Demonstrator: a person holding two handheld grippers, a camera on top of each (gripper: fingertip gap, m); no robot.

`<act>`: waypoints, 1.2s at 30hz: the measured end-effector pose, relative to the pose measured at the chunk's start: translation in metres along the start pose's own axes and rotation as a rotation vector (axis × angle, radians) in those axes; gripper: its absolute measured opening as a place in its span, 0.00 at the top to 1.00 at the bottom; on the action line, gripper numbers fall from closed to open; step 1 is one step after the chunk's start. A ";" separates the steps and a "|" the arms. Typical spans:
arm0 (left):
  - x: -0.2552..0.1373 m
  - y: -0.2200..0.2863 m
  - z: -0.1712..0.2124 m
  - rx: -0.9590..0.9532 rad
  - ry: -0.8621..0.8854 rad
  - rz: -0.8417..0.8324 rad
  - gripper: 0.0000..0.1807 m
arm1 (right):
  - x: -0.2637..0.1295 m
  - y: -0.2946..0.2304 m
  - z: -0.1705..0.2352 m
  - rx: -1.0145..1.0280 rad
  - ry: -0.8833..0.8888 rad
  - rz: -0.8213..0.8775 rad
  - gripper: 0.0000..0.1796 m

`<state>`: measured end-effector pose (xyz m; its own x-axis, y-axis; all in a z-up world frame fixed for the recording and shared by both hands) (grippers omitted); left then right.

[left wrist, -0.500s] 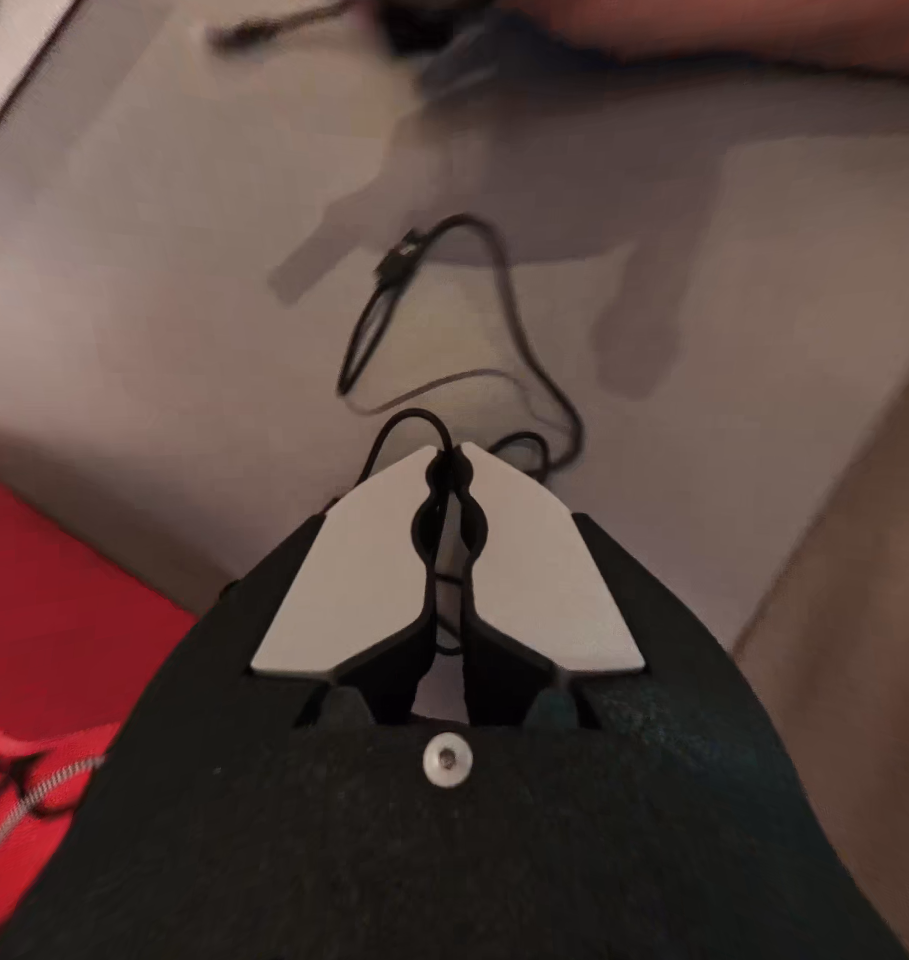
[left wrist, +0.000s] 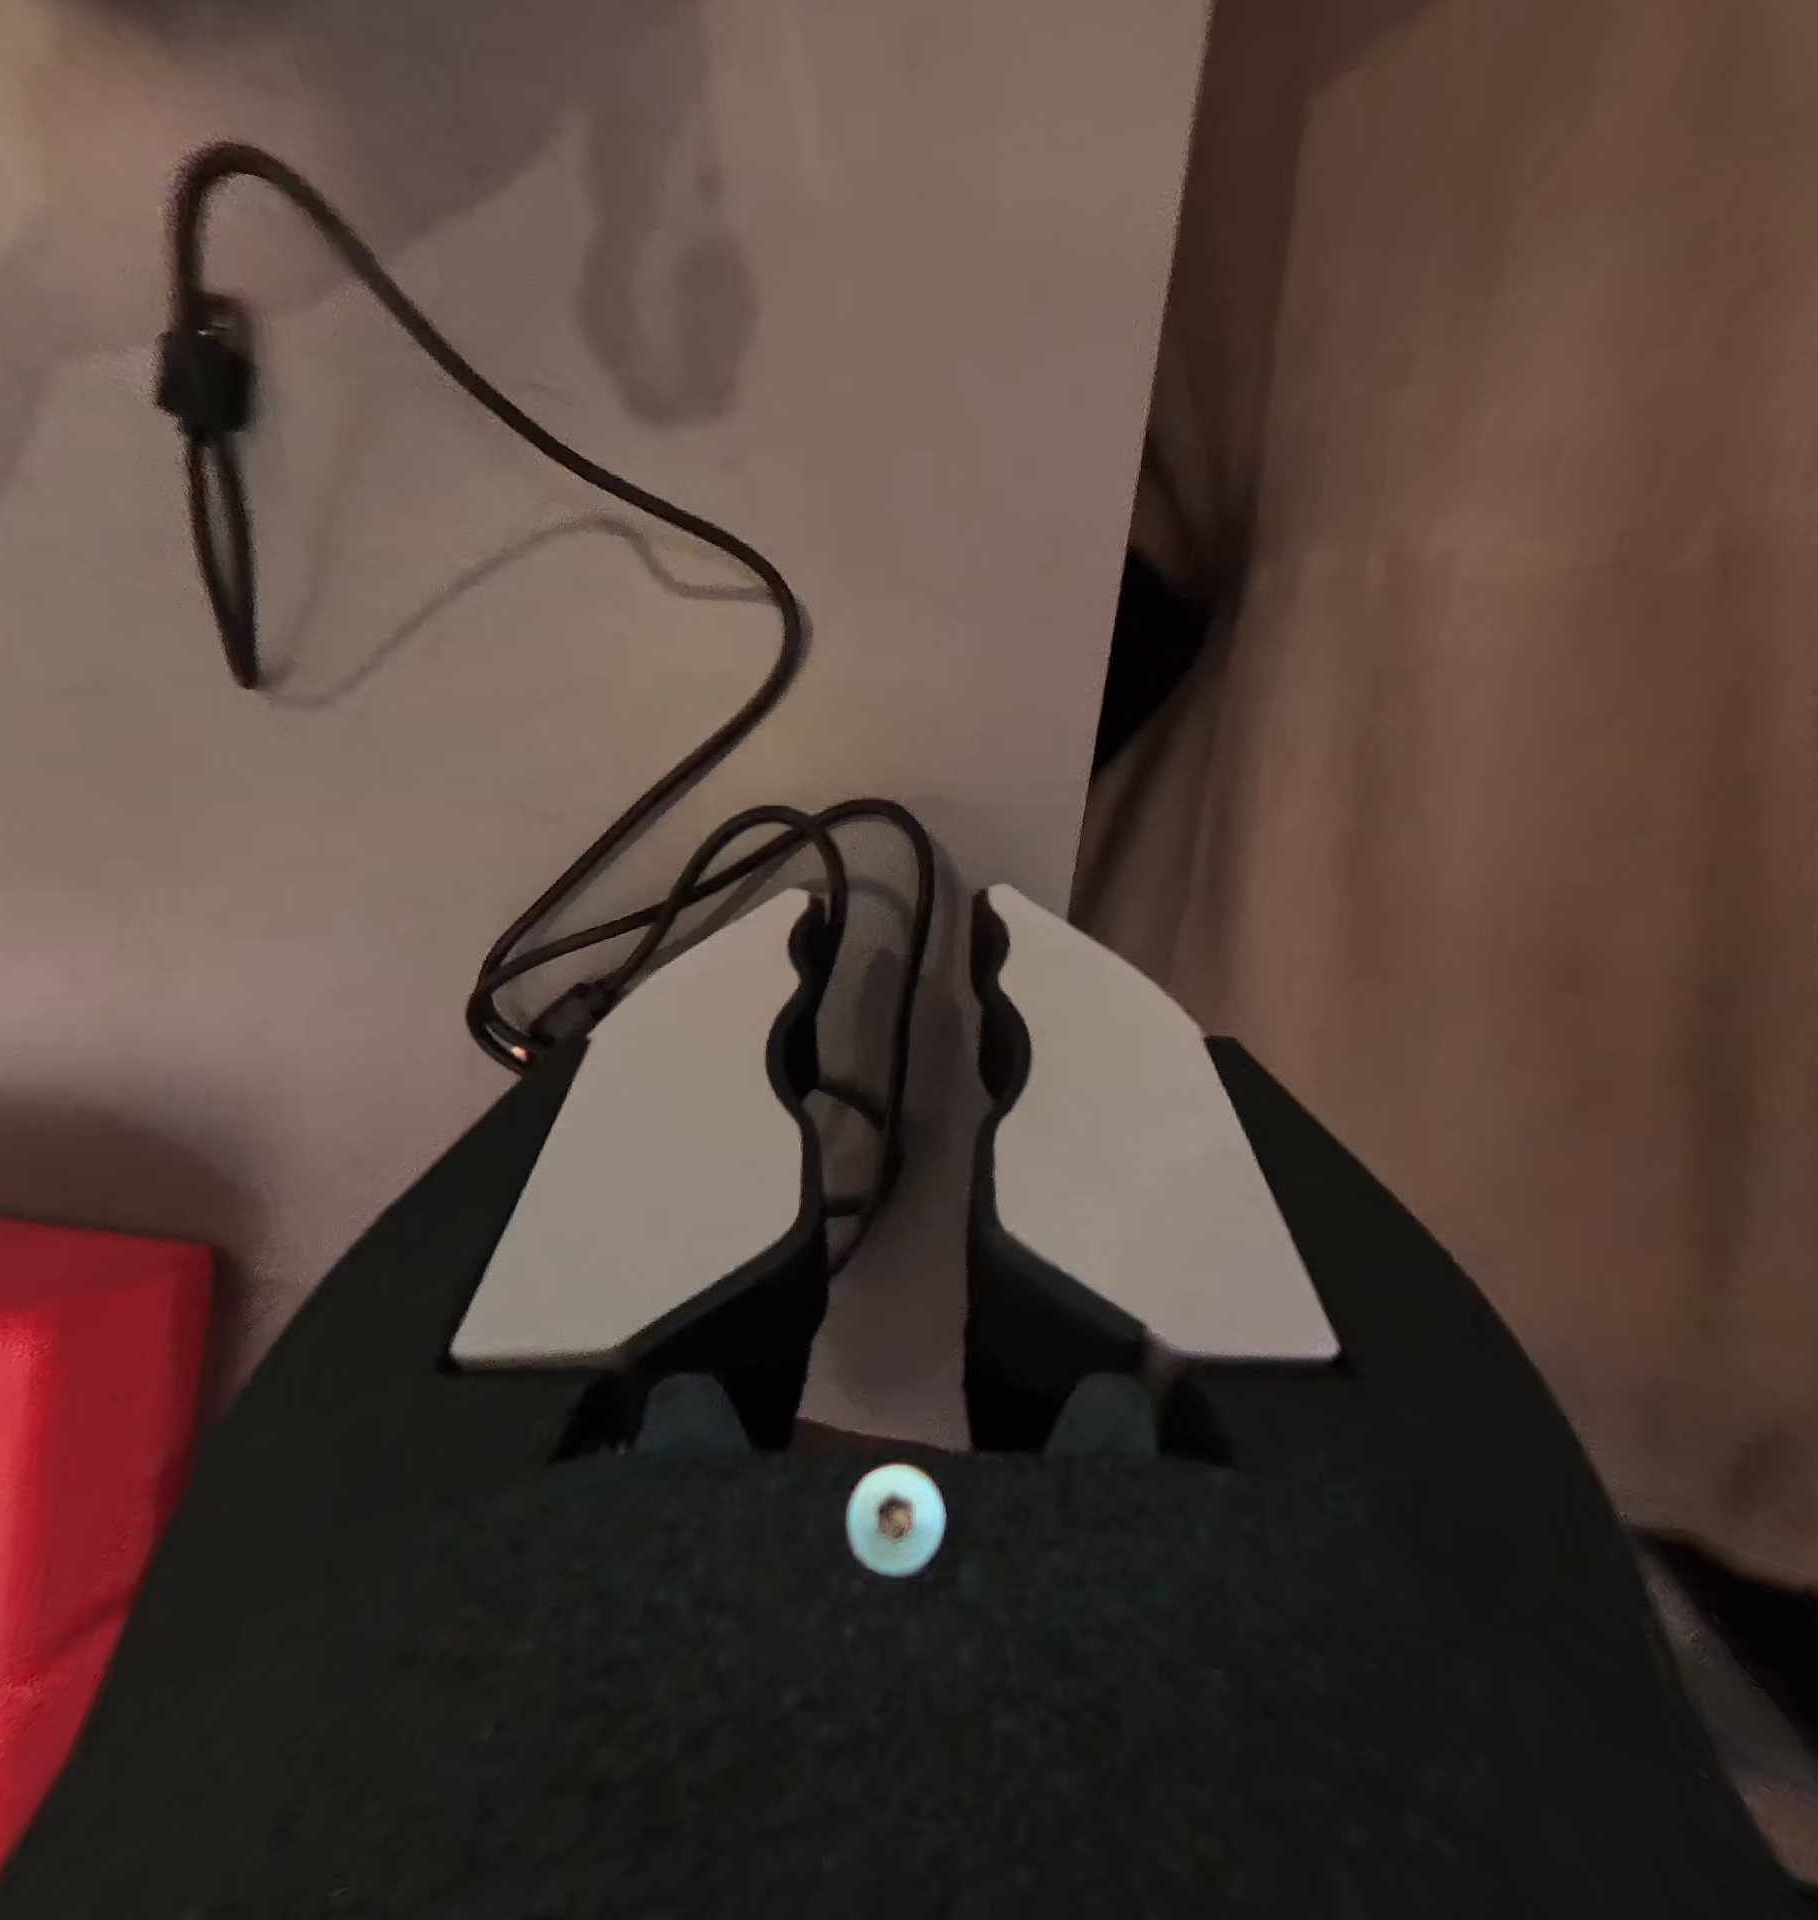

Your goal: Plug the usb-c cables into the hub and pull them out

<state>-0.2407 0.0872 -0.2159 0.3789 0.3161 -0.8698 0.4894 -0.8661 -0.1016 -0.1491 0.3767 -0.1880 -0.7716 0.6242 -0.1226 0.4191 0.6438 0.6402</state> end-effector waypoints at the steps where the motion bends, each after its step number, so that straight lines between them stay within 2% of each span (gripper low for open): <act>1: -0.004 -0.001 -0.004 -0.082 0.046 -0.016 0.86 | 0.000 0.001 0.000 0.002 -0.001 0.001 0.95; 2: -0.007 -0.005 -0.007 -0.189 0.085 -0.081 0.88 | -0.001 0.001 0.001 0.004 -0.001 0.003 0.95; 5: -0.015 -0.006 -0.018 -0.538 0.245 -0.210 0.84 | -0.001 0.001 0.001 0.007 -0.001 0.003 0.95; 7: -0.016 -0.002 -0.029 -0.693 0.328 -0.279 0.80 | -0.001 0.000 0.001 0.008 -0.001 -0.002 0.95; 9: -0.021 -0.002 -0.037 -0.795 0.355 -0.411 0.78 | 0.000 -0.002 0.000 0.007 0.001 -0.008 0.95; 13: -0.010 -0.014 -0.043 -1.042 0.286 -0.584 0.61 | -0.001 -0.003 0.000 0.008 0.004 -0.013 0.95; 16: 0.011 -0.026 -0.036 -1.234 0.192 -0.631 0.64 | -0.001 -0.002 -0.001 0.016 0.007 -0.014 0.95; 19: 0.025 -0.030 -0.024 -1.345 0.162 -0.642 0.72 | -0.001 -0.002 -0.001 0.025 0.009 -0.018 0.95; 22: 0.036 -0.029 -0.023 -1.382 0.188 -0.556 0.72 | -0.002 -0.003 -0.002 0.023 0.014 -0.023 0.95; 23: 0.035 -0.030 -0.022 -1.383 0.198 -0.570 0.77 | -0.003 -0.003 -0.003 0.019 0.015 -0.023 0.95; 25: 0.032 -0.031 -0.021 -1.373 0.222 -0.566 0.94 | -0.003 -0.004 -0.004 0.005 0.017 -0.023 0.95; 26: 0.030 -0.031 -0.020 -1.356 0.233 -0.556 0.97 | -0.003 -0.005 -0.004 -0.003 0.017 -0.021 0.95; 33: 0.015 -0.016 -0.015 -1.155 0.153 -0.469 0.99 | -0.002 -0.004 -0.003 0.003 0.016 -0.017 0.95; 36: 0.002 -0.006 -0.011 -0.977 0.027 -0.429 0.99 | -0.002 -0.003 -0.003 0.003 0.014 -0.016 0.95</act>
<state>-0.2340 0.0971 -0.2122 0.0364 0.5397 -0.8410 0.9990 0.0019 0.0445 -0.1505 0.3725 -0.1872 -0.7847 0.6078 -0.1218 0.4084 0.6548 0.6359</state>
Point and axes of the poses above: each gripper's, where its closed fingertips meet, x out along the fingers, z out of its underside, y = z × x across the jaws, the point moved 6 cm from there along -x, back along the fingers, and after that the axes turned 5 degrees about -y, right-handed, at the moved point
